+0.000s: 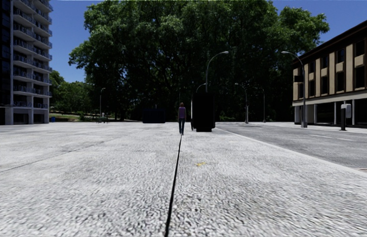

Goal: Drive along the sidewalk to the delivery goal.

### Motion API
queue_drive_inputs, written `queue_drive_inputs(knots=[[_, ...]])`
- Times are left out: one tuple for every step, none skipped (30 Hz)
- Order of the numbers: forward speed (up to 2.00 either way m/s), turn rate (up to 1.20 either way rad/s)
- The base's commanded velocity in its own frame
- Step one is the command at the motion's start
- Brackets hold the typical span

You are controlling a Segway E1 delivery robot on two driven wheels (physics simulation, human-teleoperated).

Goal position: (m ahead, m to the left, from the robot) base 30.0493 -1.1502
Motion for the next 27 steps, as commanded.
queue_drive_inputs(knots=[[2.0, 0.0], [2.0, 0.0], [2.0, 0.0], [2.0, 0.0], [2.0, 0.0], [2.0, 0.0], [2.0, 0.0], [2.0, 0.0], [2.0, 0.0], [2.0, 0.0], [2.0, 0.0], [2.0, 0.0], [2.0, 0.0], [2.0, 0.0], [2.0, 0.0], [2.0, 0.0], [2.0, 0.0], [2.0, 0.0], [2.0, 0.0], [2.0, 0.0], [2.0, 0.0], [2.0, 0.0], [2.0, 0.0], [2.0, 0.0], [2.0, 0.0], [2.0, 0.0], [2.0, 0.0]])
